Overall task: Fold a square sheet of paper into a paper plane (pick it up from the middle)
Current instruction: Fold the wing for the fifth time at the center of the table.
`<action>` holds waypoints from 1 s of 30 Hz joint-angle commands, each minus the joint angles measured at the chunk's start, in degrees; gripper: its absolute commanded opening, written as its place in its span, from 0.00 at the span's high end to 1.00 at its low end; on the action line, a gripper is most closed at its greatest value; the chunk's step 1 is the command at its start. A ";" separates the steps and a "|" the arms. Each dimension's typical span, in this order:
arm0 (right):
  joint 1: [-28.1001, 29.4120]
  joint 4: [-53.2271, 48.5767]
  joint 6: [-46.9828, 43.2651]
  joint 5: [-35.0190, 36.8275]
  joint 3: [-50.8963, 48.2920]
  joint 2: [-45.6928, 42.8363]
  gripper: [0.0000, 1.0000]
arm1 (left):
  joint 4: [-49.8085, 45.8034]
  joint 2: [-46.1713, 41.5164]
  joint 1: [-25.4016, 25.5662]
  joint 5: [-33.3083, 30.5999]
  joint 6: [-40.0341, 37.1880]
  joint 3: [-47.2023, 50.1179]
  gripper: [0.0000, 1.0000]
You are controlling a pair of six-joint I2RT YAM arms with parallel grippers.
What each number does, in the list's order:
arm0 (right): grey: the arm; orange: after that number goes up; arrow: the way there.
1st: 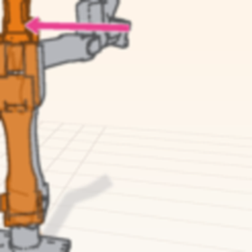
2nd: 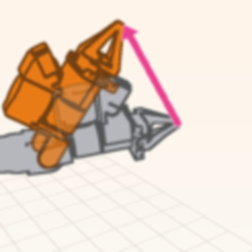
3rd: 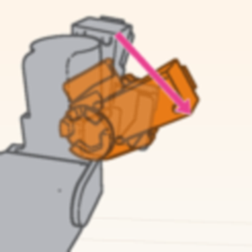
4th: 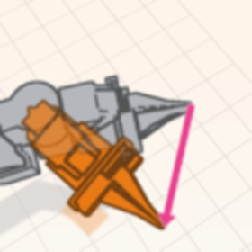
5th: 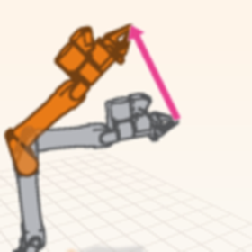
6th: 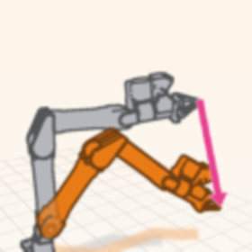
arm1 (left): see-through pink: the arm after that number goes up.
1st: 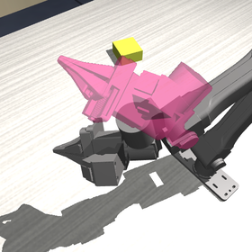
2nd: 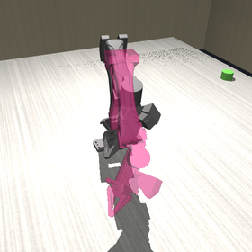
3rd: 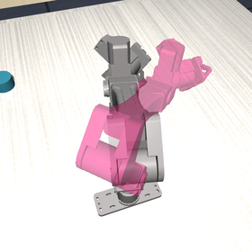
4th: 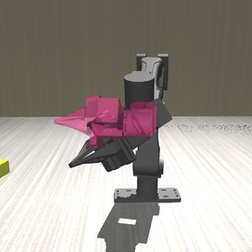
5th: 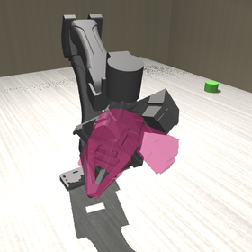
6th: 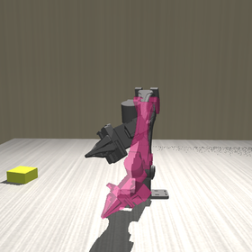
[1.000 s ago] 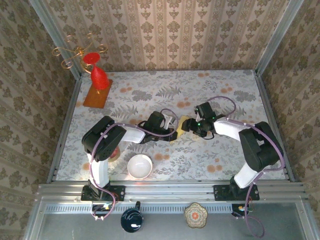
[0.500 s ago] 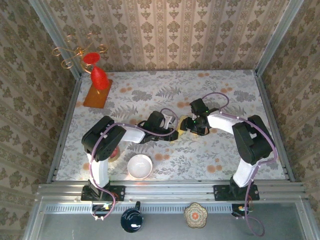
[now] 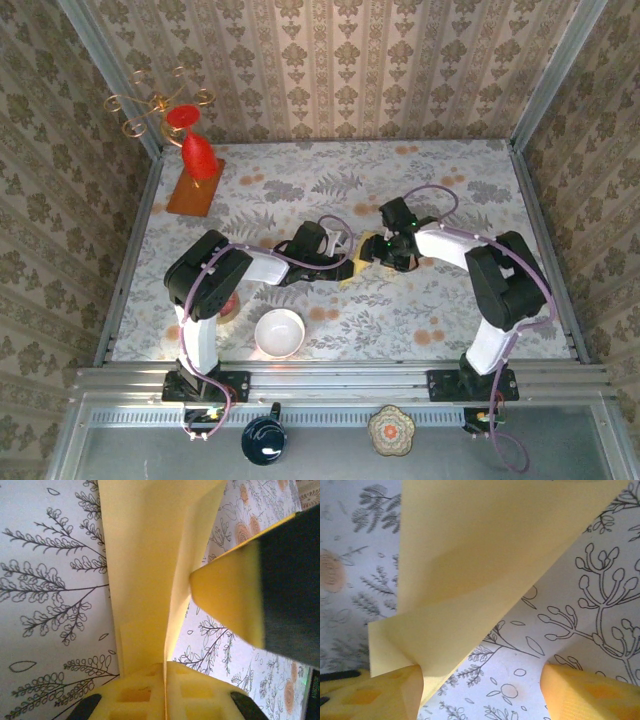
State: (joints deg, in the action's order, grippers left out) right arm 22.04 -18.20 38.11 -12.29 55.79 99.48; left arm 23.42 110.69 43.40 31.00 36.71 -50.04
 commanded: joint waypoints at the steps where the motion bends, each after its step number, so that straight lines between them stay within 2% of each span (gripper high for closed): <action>1: -2.87 8.08 0.87 -6.51 -5.24 -3.80 0.33 | -4.87 3.16 -0.46 -0.92 1.82 0.80 0.90; 6: -6.00 12.90 -0.18 -11.58 -11.18 -12.15 0.33 | -4.74 3.35 -0.89 -0.88 3.17 0.94 0.90; 17: -6.45 18.03 1.20 -14.44 -17.39 -23.02 0.34 | -2.74 6.85 -0.96 1.19 7.32 -0.65 0.92; 23: -6.46 19.66 2.49 -14.60 -18.34 -23.83 0.36 | -2.08 8.95 -0.86 1.38 8.38 -1.11 0.92; 30: -6.48 24.12 4.27 -17.63 -18.57 -20.13 0.40 | -3.12 7.86 -0.89 0.97 8.20 -1.07 0.92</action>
State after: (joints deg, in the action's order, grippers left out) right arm 15.62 2.74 40.91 -27.00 38.04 77.62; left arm 24.91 113.58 41.10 37.43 45.32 -51.55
